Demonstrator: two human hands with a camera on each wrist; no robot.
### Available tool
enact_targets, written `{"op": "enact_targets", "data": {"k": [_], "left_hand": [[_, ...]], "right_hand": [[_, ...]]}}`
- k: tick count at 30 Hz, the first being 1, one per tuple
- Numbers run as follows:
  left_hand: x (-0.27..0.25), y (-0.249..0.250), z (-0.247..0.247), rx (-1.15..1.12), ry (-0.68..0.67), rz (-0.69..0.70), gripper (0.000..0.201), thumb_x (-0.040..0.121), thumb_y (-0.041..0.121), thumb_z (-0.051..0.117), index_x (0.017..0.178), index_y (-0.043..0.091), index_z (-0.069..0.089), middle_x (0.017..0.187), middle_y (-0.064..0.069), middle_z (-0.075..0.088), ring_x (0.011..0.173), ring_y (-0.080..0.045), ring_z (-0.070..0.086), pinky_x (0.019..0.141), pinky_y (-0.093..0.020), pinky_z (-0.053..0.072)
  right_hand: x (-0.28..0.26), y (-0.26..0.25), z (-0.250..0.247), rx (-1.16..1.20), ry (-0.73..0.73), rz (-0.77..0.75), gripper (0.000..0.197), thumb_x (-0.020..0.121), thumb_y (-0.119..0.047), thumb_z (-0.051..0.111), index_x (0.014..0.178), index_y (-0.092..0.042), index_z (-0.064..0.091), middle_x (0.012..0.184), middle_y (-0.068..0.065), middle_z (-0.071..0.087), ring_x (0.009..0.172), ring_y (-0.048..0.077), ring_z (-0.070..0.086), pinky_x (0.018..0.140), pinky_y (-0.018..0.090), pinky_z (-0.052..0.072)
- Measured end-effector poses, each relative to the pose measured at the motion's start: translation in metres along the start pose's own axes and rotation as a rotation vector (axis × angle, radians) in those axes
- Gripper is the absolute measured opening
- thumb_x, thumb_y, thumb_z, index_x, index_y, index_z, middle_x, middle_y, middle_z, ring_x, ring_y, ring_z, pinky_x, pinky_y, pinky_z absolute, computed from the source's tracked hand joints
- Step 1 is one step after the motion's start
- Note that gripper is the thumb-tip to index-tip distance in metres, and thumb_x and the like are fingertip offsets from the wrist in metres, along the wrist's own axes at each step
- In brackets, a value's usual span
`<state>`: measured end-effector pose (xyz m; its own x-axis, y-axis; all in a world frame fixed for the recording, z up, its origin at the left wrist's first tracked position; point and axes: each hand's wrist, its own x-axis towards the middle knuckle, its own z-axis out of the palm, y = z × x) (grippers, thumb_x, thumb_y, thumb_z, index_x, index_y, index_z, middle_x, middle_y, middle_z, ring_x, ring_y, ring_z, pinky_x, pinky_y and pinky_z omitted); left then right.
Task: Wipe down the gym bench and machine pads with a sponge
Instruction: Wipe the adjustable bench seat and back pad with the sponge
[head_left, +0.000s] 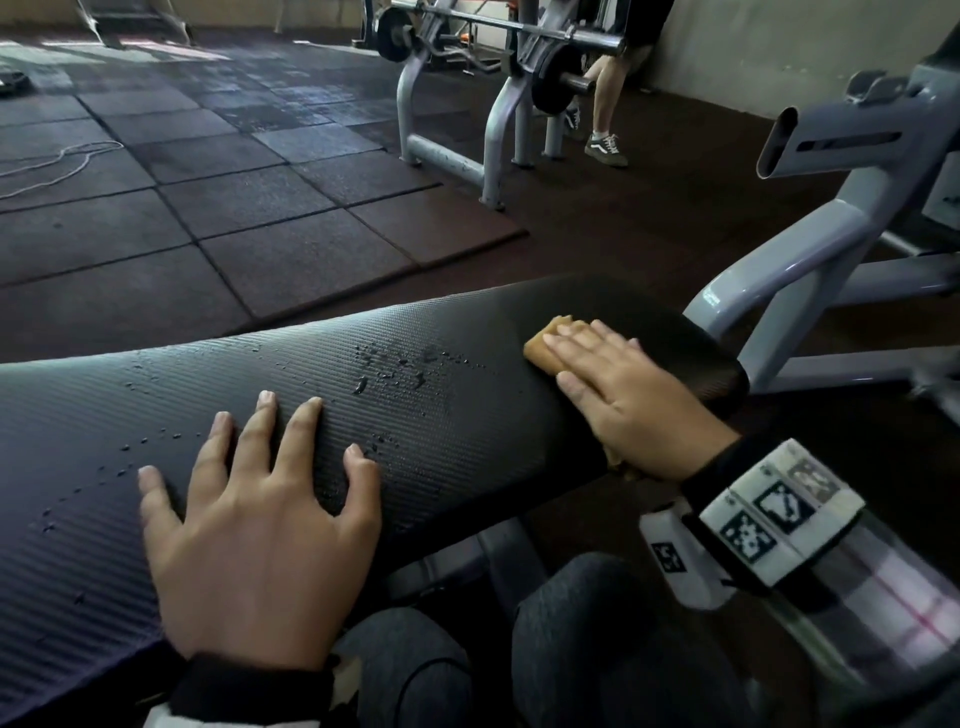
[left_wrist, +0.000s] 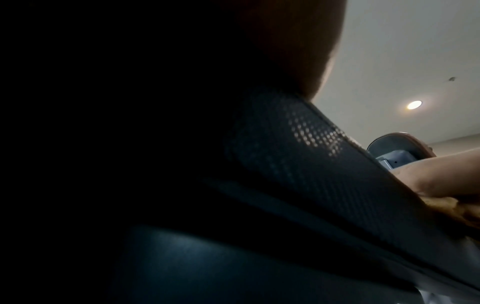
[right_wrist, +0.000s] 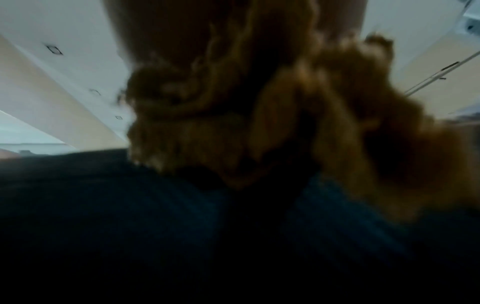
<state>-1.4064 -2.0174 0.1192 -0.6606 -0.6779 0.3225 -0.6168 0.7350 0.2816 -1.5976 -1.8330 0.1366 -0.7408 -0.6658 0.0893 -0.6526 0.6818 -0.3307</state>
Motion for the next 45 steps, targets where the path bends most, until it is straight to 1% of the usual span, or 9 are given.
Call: {"op": "enact_targets", "data": {"k": [4,8,13,17,26,30,36,41,45], "left_hand": [[-0.001,-0.001,0.000,0.004,-0.001,0.000,0.058,0.084,0.056,0.037,0.132,0.030,0.058,0.145,-0.001,0.050,0.138,-0.024,0.040,0.112,-0.059,0.020],[0.000,-0.001,0.000,-0.002,0.002,-0.003,0.058,0.084,0.056,0.038,0.131,0.029,0.059,0.144,-0.001,0.050,0.137,-0.024,0.041,0.113,-0.059,0.020],[0.000,0.001,0.000,-0.019,0.008,-0.007,0.057,0.084,0.054,0.039,0.131,0.028,0.059,0.143,-0.002,0.051,0.137,-0.025,0.041,0.112,-0.059,0.018],[-0.001,0.001,-0.001,-0.017,0.008,-0.007,0.057,0.084,0.054,0.039,0.131,0.029,0.059,0.143,-0.002,0.051,0.137,-0.025,0.041,0.112,-0.059,0.018],[-0.001,0.000,-0.001,-0.016,0.000,-0.006,0.058,0.084,0.055,0.038,0.132,0.029,0.058,0.144,-0.001,0.050,0.138,-0.024,0.040,0.113,-0.058,0.019],[-0.001,0.000,-0.001,-0.019,0.005,-0.007,0.058,0.084,0.055,0.038,0.132,0.029,0.058,0.144,-0.002,0.051,0.137,-0.025,0.041,0.113,-0.059,0.019],[-0.001,0.001,0.000,-0.007,0.006,-0.007,0.057,0.084,0.055,0.037,0.131,0.029,0.059,0.144,-0.001,0.051,0.137,-0.025,0.041,0.112,-0.059,0.021],[-0.001,0.001,0.001,-0.010,0.009,-0.005,0.057,0.084,0.055,0.037,0.131,0.030,0.058,0.145,0.000,0.050,0.137,-0.024,0.041,0.113,-0.058,0.020],[-0.001,0.000,0.001,-0.013,0.016,-0.008,0.057,0.084,0.054,0.039,0.131,0.029,0.059,0.144,-0.002,0.051,0.137,-0.025,0.041,0.113,-0.058,0.019]], "right_hand": [[-0.038,-0.008,0.015,0.062,0.116,-0.215,0.052,0.092,-0.043,0.029,0.141,-0.027,0.035,0.149,-0.011,0.030,0.142,0.007,0.013,0.117,0.028,0.009],[-0.064,0.017,0.011,0.041,0.155,-0.238,0.049,0.093,-0.036,0.033,0.141,-0.024,0.037,0.150,-0.009,0.031,0.143,0.008,0.015,0.115,0.016,0.010],[-0.046,0.032,0.004,-0.010,0.215,-0.046,0.045,0.095,-0.038,0.033,0.140,-0.034,0.033,0.149,-0.014,0.029,0.143,0.011,0.014,0.117,0.032,0.012],[-0.016,0.017,0.006,-0.090,0.191,0.094,0.044,0.099,-0.028,0.036,0.143,-0.026,0.036,0.152,-0.008,0.028,0.144,0.013,0.012,0.115,0.031,0.004],[-0.057,-0.002,0.021,0.011,0.218,-0.237,0.047,0.093,-0.032,0.034,0.138,-0.022,0.043,0.147,-0.010,0.036,0.141,0.009,0.020,0.116,0.021,0.014],[-0.059,0.028,0.011,-0.021,0.232,-0.143,0.047,0.094,-0.033,0.034,0.139,-0.025,0.041,0.148,-0.010,0.034,0.143,0.011,0.017,0.115,0.016,0.010],[-0.012,0.023,0.001,-0.097,0.168,0.075,0.043,0.098,-0.024,0.039,0.142,-0.023,0.038,0.150,-0.006,0.032,0.143,0.015,0.017,0.118,0.035,0.011],[-0.024,-0.011,0.020,-0.025,0.203,-0.117,0.048,0.094,-0.036,0.031,0.138,-0.022,0.045,0.146,-0.007,0.039,0.140,0.014,0.025,0.116,0.030,0.013],[-0.059,-0.005,0.023,0.000,0.247,-0.223,0.046,0.094,-0.030,0.035,0.138,-0.021,0.045,0.145,-0.008,0.039,0.140,0.011,0.025,0.115,0.024,0.018]]}}
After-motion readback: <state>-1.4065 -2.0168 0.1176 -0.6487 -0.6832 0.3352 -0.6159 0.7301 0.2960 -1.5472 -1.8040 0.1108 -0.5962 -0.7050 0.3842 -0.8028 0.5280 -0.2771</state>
